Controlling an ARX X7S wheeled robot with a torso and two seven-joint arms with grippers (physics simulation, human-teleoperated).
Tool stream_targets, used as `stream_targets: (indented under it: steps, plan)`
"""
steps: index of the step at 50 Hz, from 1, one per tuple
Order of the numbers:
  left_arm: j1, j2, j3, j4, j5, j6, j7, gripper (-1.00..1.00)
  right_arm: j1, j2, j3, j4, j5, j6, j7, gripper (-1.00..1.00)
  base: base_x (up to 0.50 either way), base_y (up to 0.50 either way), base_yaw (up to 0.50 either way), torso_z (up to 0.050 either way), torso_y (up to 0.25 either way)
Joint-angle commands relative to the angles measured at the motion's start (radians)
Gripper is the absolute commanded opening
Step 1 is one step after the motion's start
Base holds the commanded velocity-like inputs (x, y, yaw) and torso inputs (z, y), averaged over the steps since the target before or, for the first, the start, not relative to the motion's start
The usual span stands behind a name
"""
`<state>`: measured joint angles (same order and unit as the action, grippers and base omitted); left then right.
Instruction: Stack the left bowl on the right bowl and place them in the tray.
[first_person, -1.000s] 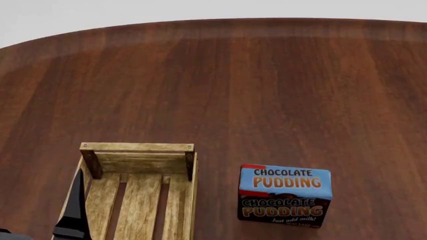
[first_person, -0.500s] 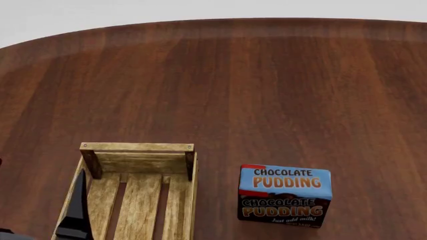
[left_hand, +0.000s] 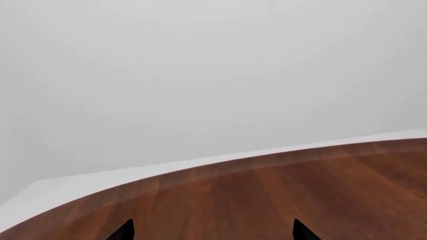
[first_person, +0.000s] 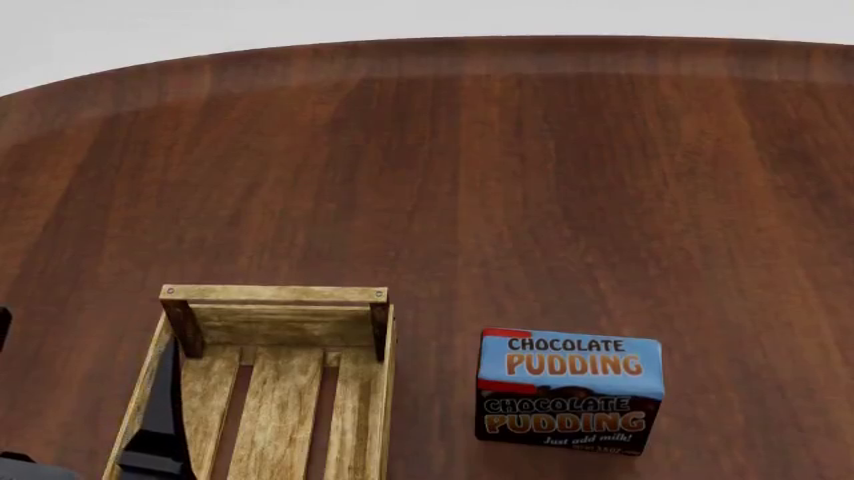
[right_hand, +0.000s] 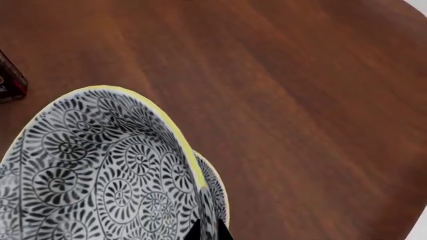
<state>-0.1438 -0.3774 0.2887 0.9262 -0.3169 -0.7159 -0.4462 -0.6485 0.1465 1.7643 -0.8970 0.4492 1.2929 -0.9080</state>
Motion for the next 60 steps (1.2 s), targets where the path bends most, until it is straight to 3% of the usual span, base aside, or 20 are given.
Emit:
stream_targets:
  steps: [1,20,60]
  plan:
    - [0.003,-0.004,0.007,-0.008,0.001,0.011,-0.004,1.0,0.032,0.002,-0.028,0.044,-0.029,-0.019,0.035,-1.0,0.0,0.0,0.0,0.0,0.0]
    - [0.009,-0.013,0.012,-0.003,-0.004,0.012,-0.015,1.0,0.046,-0.046,-0.109,0.164,-0.079,-0.112,0.037,-1.0,0.0,0.0,0.0,0.0,0.0]
    - [-0.017,-0.022,0.03,0.004,-0.016,-0.01,-0.035,1.0,0.123,-0.021,-0.279,0.21,-0.144,-0.124,0.137,-1.0,0.0,0.0,0.0,0.0,0.0]
